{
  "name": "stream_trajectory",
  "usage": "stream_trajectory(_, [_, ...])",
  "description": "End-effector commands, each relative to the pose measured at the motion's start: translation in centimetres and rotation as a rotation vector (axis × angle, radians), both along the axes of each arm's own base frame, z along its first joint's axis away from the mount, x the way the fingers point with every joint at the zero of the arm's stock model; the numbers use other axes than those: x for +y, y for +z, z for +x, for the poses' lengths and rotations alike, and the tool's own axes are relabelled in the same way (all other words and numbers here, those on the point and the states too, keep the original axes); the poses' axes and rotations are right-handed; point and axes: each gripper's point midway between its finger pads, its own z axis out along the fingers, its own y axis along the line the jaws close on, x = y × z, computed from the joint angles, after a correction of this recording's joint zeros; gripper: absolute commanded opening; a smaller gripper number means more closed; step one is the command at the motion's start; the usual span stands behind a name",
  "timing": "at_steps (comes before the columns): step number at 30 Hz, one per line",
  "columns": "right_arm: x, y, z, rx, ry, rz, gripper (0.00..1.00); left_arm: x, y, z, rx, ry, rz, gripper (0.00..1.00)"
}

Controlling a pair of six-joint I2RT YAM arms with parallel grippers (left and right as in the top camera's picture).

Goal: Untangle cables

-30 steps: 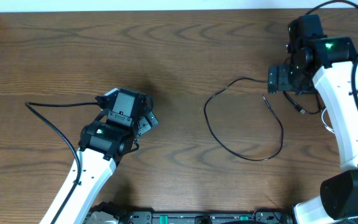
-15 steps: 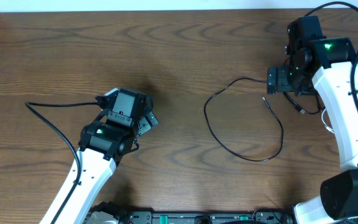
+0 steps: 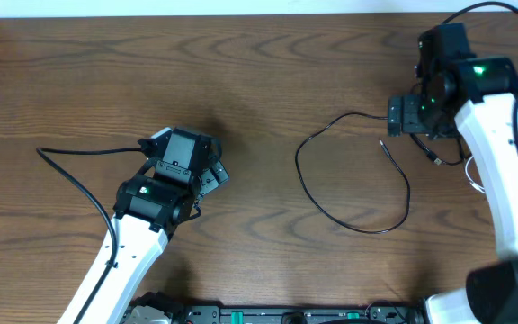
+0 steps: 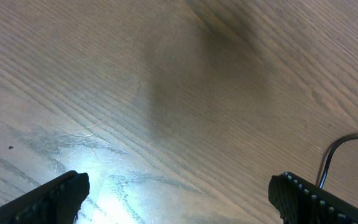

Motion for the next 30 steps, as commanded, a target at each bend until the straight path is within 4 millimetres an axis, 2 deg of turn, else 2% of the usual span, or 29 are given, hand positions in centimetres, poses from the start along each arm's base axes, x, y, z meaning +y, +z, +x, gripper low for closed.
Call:
stream_trajectory(1, [0.1, 4.5, -1.5, -0.144, -0.001, 0.022, 0.99, 0.4, 0.3, 0.2, -0.009, 0.005, 0.024, 0.98])
stream_trajectory(5, [-0.3, 9.3, -4.1, -0.303, -0.001, 0.044, 0.99, 0.4, 0.3, 0.2, -0.009, 0.005, 0.024, 0.98])
stream_trajectory(9, [-0.7, 13.8, -7.5, -0.468, -0.001, 0.067, 0.99, 0.4, 0.3, 0.3, -0.01, 0.005, 0.024, 0.98])
stream_trajectory(15, [-1.5, 18.5, -13.0, -0.677, -0.001, 0.096, 0.99, 0.4, 0.3, 0.3, -0.01, 0.006, 0.024, 0.98])
stream_trajectory(20, [-2.1, 20.7, -17.4, -0.808, -0.001, 0.114, 0.99, 0.4, 0.3, 0.2, -0.009, 0.005, 0.024, 0.98])
stream_trajectory(25, [-2.6, 22.1, -20.6, -0.913, -0.001, 0.13, 0.99, 0.4, 0.3, 0.3, -0.01, 0.005, 0.024, 0.98])
stream_trajectory(27, [-2.7, 22.0, -21.6, -0.919, -0.001, 0.131, 0.99, 0.4, 0.3, 0.2, -0.009, 0.005, 0.024, 0.98])
stream_trajectory(30, [-2.9, 20.2, -22.7, -0.848, 0.0, 0.12, 0.99, 0.4, 0.3, 0.2, -0.009, 0.005, 0.024, 0.98])
